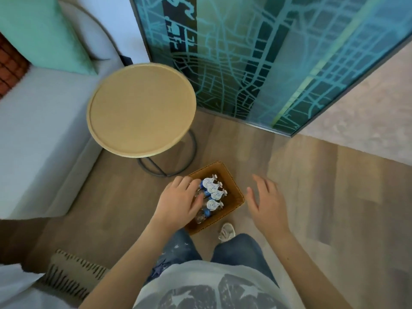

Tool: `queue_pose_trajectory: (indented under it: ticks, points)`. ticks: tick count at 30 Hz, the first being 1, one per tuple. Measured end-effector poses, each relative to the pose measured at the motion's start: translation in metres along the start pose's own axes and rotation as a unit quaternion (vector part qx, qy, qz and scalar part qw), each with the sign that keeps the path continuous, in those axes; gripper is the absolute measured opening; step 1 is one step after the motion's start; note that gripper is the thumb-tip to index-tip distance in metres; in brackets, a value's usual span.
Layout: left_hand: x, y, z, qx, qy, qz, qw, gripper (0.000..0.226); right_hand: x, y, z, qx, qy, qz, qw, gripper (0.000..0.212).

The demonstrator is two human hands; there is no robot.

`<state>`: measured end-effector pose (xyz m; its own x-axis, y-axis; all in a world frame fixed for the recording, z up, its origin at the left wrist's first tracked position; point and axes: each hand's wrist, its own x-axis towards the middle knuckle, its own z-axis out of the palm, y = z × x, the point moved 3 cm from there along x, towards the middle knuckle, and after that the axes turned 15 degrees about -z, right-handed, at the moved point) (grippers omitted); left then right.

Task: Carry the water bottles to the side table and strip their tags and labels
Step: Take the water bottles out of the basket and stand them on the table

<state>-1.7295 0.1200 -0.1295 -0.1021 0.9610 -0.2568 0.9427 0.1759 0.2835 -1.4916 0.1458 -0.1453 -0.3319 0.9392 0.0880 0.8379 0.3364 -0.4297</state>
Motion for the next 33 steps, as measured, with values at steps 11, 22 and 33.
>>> queue_pose_trajectory:
  ticks: [11, 22, 33]
  points:
    - [0.067, -0.091, -0.032, 0.095, -0.084, 0.269, 0.955, 0.043, -0.030, -0.140, 0.075, -0.005, 0.090, 0.267, 0.959, 0.037]
    - [0.052, -0.135, 0.009, 0.088, -0.124, 0.333, 0.931, 0.056, -0.087, -0.185, 0.134, 0.011, 0.129, 0.380, 0.916, 0.028]
    - [0.128, -0.154, 0.250, 0.022, -0.202, 0.221, 0.954, 0.053, -0.098, -0.056, 0.353, 0.108, 0.142, 0.475, 0.862, 0.053]
